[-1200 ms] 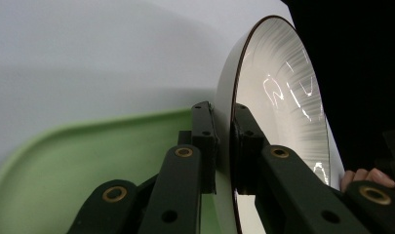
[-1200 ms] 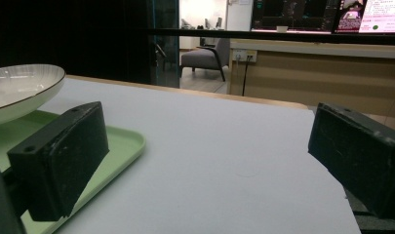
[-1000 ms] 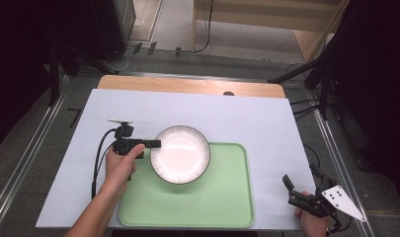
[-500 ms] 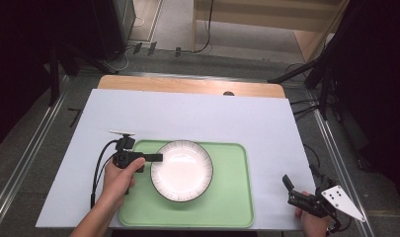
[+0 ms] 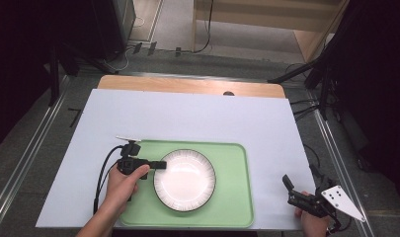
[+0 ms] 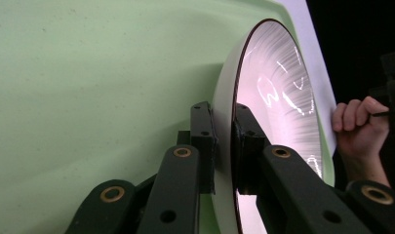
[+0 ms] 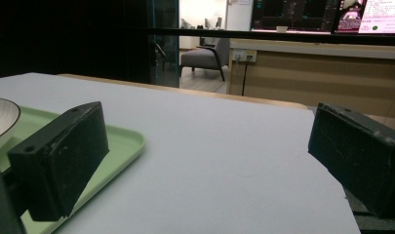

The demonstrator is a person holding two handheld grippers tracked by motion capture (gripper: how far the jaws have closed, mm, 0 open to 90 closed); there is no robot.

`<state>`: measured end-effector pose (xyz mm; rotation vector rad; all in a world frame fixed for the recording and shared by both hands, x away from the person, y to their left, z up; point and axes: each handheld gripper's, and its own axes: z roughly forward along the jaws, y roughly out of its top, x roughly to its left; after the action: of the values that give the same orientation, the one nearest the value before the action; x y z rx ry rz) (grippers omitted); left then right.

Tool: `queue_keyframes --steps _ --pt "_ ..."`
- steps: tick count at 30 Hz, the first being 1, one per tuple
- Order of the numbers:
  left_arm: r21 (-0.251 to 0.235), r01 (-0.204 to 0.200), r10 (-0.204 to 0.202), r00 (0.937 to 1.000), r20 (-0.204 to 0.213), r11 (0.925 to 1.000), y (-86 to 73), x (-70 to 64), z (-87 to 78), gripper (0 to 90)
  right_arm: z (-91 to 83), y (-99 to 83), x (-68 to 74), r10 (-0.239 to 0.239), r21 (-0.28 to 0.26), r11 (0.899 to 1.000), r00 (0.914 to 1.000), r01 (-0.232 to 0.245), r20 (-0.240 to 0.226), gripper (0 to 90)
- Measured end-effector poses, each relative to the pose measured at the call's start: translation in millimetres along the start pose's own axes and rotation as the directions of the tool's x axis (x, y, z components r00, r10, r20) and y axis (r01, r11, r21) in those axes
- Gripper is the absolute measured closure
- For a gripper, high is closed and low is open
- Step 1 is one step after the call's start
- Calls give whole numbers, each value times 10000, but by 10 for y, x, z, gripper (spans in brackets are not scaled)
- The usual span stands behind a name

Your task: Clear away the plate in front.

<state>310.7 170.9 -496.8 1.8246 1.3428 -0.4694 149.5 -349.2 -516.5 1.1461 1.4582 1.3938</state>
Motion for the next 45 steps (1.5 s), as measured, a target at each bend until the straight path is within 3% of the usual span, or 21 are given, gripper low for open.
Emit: queue_keyframes --steps 3,9,12,19,22,25,29,30,33,34,35,36,39,40,41,42,43,44,45 --pt "0 36 -36 10000 -34 10000 3 11 9 833 0 0 0 4 3 10000 10000 -4 0 18" --pt "24 -15 16 9985 -554 10000 2 7 38 842 -1 0 0 6 -2 10000 10000 -6 -4 17" --pt "67 -327 332 9946 -984 9994 -2 -20 56 841 -2 0 2 -2 5 10000 10000 2 -6 17" --pt "-69 -667 658 9939 -884 9977 -8 -48 41 713 0 0 4 -11 18 10000 10000 11 6 18" --pt "-466 -944 918 9943 -551 9944 -15 -53 -17 643 0 0 5 -8 14 10000 10000 8 14 17" --pt "-528 -1040 1015 9937 -470 9932 -20 -54 -48 594 0 0 5 -14 16 10000 10000 14 17 17" --pt "-990 -1383 1357 9902 -329 9854 -43 -71 -124 495 1 0 7 -38 25 10000 10000 38 22 17" --pt "-1281 -1542 1535 9880 -151 9797 -48 -79 -173 428 1 0 7 -40 21 10000 10000 40 25 17" --pt "-1538 -1720 1746 9846 29 9730 -55 -92 -223 379 1 -1 8 -41 20 10000 10000 41 28 17" --pt "-1881 -1987 2054 9785 163 9618 -66 -100 -274 346 2 -1 9 -41 17 10000 10000 41 32 17" --pt "-1881 -1987 2054 9785 163 9618 -66 -100 -274 329 2 -1 9 -41 17 10000 10000 41 32 17" --pt "-2009 -2146 2239 9743 246 9558 -72 -101 -296 329 2 -1 9 -42 20 10000 10000 42 36 17" --pt "-2537 -2453 2637 9637 409 9357 -95 -107 -367 220 2 -1 7 -34 31 10000 10000 34 35 17" --pt "-2988 -2571 2858 9567 559 9190 -109 -100 -420 170 2 -1 6 -25 35 10000 10000 25 38 17" --pt "-2988 -2571 2858 9567 559 9190 -109 -100 -420 151 2 -1 6 -25 35 10000 10000 25 38 17" --pt "-3342 -2738 3036 9520 395 9019 -126 -110 -467 135 3 -1 7 -25 44 10000 10000 25 36 18" --pt "-3469 -2905 3147 9491 141 8918 -135 -116 -492 135 3 0 7 -36 46 10000 10000 36 36 17" --pt "-3469 -2905 3147 9491 141 8918 -135 -116 -492 128 3 0 7 -36 46 10000 10000 36 36 17" --pt "-3618 -3046 3213 9469 -147 8811 -148 -128 -514 128 4 -1 7 -38 43 10000 10000 37 37 17"
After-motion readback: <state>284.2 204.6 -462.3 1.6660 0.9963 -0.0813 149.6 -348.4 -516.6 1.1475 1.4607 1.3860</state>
